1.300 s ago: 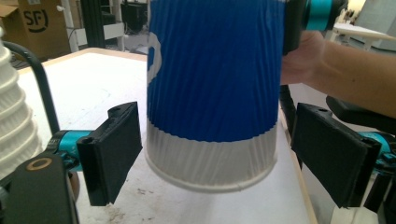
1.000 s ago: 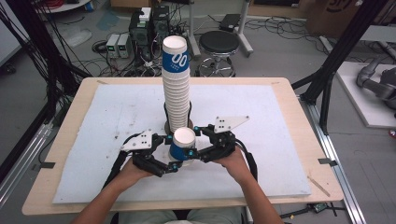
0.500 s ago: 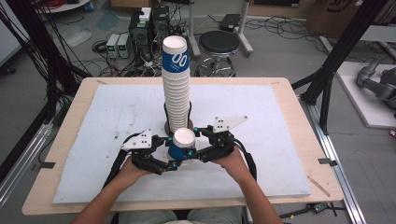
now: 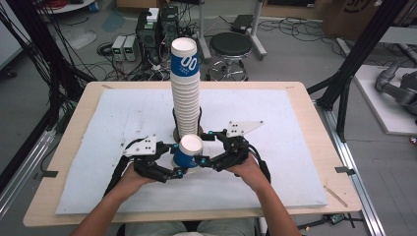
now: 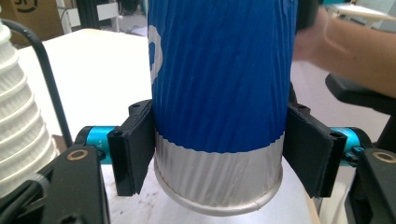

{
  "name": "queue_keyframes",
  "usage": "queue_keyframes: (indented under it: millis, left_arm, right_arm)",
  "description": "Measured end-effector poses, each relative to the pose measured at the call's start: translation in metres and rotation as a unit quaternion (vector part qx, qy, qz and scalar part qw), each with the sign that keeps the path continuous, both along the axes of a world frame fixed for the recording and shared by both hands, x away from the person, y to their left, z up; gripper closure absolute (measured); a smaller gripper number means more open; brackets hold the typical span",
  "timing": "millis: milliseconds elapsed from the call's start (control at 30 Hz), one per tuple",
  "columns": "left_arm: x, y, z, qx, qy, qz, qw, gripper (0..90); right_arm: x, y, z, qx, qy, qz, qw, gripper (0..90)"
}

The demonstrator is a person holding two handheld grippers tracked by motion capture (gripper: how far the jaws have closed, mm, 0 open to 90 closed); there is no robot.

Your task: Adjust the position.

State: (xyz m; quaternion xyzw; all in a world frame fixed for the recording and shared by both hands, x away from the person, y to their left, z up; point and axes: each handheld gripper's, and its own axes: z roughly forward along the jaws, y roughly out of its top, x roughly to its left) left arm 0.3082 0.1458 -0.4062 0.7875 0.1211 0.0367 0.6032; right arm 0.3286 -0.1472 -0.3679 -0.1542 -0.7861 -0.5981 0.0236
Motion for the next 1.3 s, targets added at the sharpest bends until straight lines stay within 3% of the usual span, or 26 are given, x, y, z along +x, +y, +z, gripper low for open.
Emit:
queue_keyframes:
  millis: [100,167,200,233,267,300,333,367,400,433,467,600,633,667,700,733,767,900,1000,1067,1200,1267,1300]
  left_arm:
    - [0.0,0.001,0.002,0.016,-0.001,0.001,0.9999,30.0]
    - [0.0,0.001,0.005,0.041,0.001,0.006,0.9991,30.1]
    - [0.0,0.001,0.005,0.041,0.001,0.006,0.9991,30.1]
    - [0.001,0.001,0.007,0.057,0.002,0.004,0.9984,30.1]
    - [0.001,0.001,0.007,0.057,0.002,0.004,0.9984,30.1]
    - [0.0,0.001,0.007,0.063,0.002,0.006,0.998,30.1]
    - [0.001,0.001,0.008,0.07,0.002,0.004,0.9975,30.1]
    - [0.001,0.001,0.009,0.078,0.004,0.005,0.9969,30.1]
    - [0.0,0.0,0.009,0.086,0.004,0.007,0.9963,30.0]
    - [0.0,-0.001,0.01,0.094,0.002,0.007,0.9955,30.0]
    - [-0.001,-0.002,0.01,0.107,0.002,0.006,0.9942,30.0]
    - [-0.002,-0.005,0.011,0.12,0.002,0.005,0.9927,29.9]
    - [-0.001,-0.005,0.012,0.128,0.0,0.003,0.9918,29.9]
    - [-0.002,-0.006,0.012,0.132,0.0,0.004,0.9912,29.9]
    - [-0.003,-0.007,0.013,0.139,-0.003,0.003,0.9903,29.8]
    - [-0.003,-0.007,0.013,0.139,-0.003,0.003,0.9903,29.8]
    - [-0.003,-0.007,0.013,0.139,-0.002,0.002,0.9902,29.8]
    - [-0.003,-0.009,0.012,0.147,-0.002,-0.005,0.9891,29.6]
    - [-0.003,-0.01,0.011,0.151,-0.003,-0.011,0.9885,29.6]
    - [-0.004,-0.011,0.01,0.151,-0.002,-0.012,0.9885,29.4]
    - [-0.004,-0.012,0.009,0.157,0.0,-0.017,0.9874,29.4]
    - [-0.004,-0.012,0.009,0.158,-0.001,-0.018,0.9873,29.5]
    - [-0.005,-0.013,0.009,0.165,-0.005,-0.019,0.9862,29.5]
  right_arm:
    - [0.001,-0.006,0.004,0.002,-0.003,0.001,1.0,14.1]
    - [0.002,-0.01,0.01,-0.02,-0.011,0.004,0.9997,14.2]
    - [0.003,-0.01,0.013,-0.034,-0.016,0.008,0.9993,14.2]
    - [0.003,-0.01,0.016,-0.045,-0.02,0.015,0.9987,14.2]
    - [0.003,-0.01,0.016,-0.045,-0.02,0.015,0.9987,14.2]
    - [0.005,-0.007,0.021,-0.076,-0.032,0.026,0.9963,14.3]
    - [0.005,-0.007,0.021,-0.076,-0.032,0.026,0.9963,14.3]
    - [0.006,-0.004,0.026,-0.103,-0.042,0.036,0.9931,14.3]
    - [0.008,-0.002,0.028,-0.118,-0.047,0.041,0.9911,14.3]
    - [0.008,-0.002,0.028,-0.118,-0.047,0.041,0.9911,14.3]
    - [0.01,0.003,0.031,-0.138,-0.054,0.05,0.9877,14.4]
    - [0.012,0.014,0.036,-0.175,-0.067,0.076,0.9794,14.4]
    - [0.012,0.014,0.036,-0.175,-0.067,0.076,0.9794,14.4]
    - [0.012,0.021,0.038,-0.191,-0.074,0.085,0.9751,14.5]
    - [0.012,0.024,0.039,-0.198,-0.074,0.091,0.9732,14.5]
    - [0.012,0.024,0.039,-0.198,-0.074,0.091,0.9732,14.5]
    - [0.013,0.031,0.04,-0.213,-0.077,0.103,0.9687,14.5]
    - [0.013,0.045,0.041,-0.248,-0.085,0.123,0.9573,14.6]
    - [0.014,0.052,0.039,-0.26,-0.08,0.129,0.9535,16.7]
    - [0.016,0.054,0.038,-0.265,-0.082,0.139,0.9506,24.8]
    - [0.016,0.056,0.036,-0.274,-0.069,0.149,0.9475,26.7]
    - [0.016,0.058,0.034,-0.281,-0.069,0.162,0.9433,29.9]
    - [0.016,0.058,0.033,-0.283,-0.068,0.163,0.9427,30.5]
